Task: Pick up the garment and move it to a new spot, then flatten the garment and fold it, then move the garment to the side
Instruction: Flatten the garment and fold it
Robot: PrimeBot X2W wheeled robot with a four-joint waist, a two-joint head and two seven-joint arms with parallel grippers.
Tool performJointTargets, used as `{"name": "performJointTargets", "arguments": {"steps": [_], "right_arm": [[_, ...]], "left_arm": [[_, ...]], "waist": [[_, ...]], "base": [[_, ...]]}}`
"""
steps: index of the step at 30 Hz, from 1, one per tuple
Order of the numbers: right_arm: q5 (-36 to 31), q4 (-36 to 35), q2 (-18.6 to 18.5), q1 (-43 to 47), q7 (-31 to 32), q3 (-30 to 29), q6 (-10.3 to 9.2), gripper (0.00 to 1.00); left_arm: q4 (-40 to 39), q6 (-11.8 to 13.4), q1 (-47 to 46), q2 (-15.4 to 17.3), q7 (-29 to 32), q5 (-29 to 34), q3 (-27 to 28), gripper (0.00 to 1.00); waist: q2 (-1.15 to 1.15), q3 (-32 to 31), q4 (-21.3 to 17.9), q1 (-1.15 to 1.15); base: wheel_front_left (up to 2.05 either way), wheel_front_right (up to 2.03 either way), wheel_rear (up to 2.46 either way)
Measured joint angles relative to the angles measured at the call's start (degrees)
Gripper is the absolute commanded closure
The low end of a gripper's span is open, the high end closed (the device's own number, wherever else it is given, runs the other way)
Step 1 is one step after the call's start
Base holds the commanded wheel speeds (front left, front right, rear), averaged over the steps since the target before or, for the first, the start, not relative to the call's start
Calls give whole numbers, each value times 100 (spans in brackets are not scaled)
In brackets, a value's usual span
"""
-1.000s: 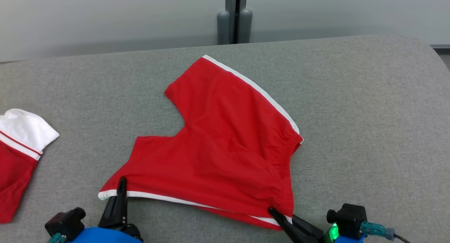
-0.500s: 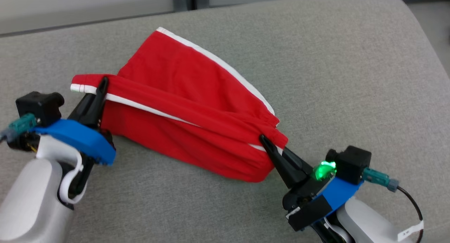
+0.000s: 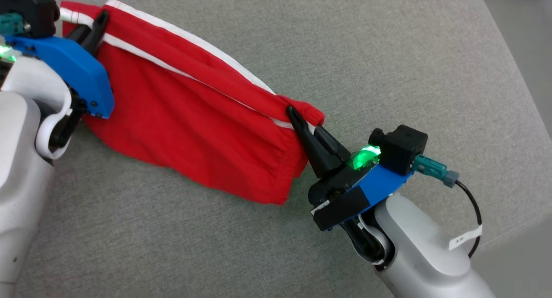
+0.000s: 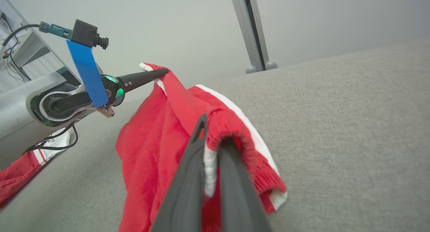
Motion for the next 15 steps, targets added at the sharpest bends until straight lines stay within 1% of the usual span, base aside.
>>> {"name": "performJointTargets", "arguments": {"steps": [2,5,7,8,9,10,13,15], "right_arm": [[0,103,89,-139,1,10,0,100],[-11,259,192,-286,1,-3,0,100],[-4,346,221,-352,0,-2,0,100],[3,406,232,-364,0,8,0,82],[3,444,244,-367,1,23,0,13],[2,459,255,-372,1,25,0,0],[-2,485,275,-348,0,-35,0,0],[-118,509,278,-260,0,-110,0,0]], "left_arm": [[160,0,-269,65,54,47,-190,100],[422,0,-557,68,141,-1,-430,100],[590,-1,-690,76,79,-3,-575,100],[672,-1,-747,69,48,-8,-616,100],[779,-1,-800,70,12,-9,-661,42],[833,-1,-826,68,-114,-10,-692,0],[1003,-1,-886,11,-441,-114,-767,0],[1070,-1,-910,-2,-610,-194,-823,0]], "waist": [[0,116,-89,-1],[0,230,-164,0],[0,275,-185,0],[1,280,-190,0],[0,279,-194,0],[0,269,-195,0],[0,168,-156,0],[-1,71,-120,-1]], "base": [[0,0,0],[0,0,0],[0,0,0],[0,0,0],[0,0,0],[0,0,0],[0,0,0],[0,0,0]]}}
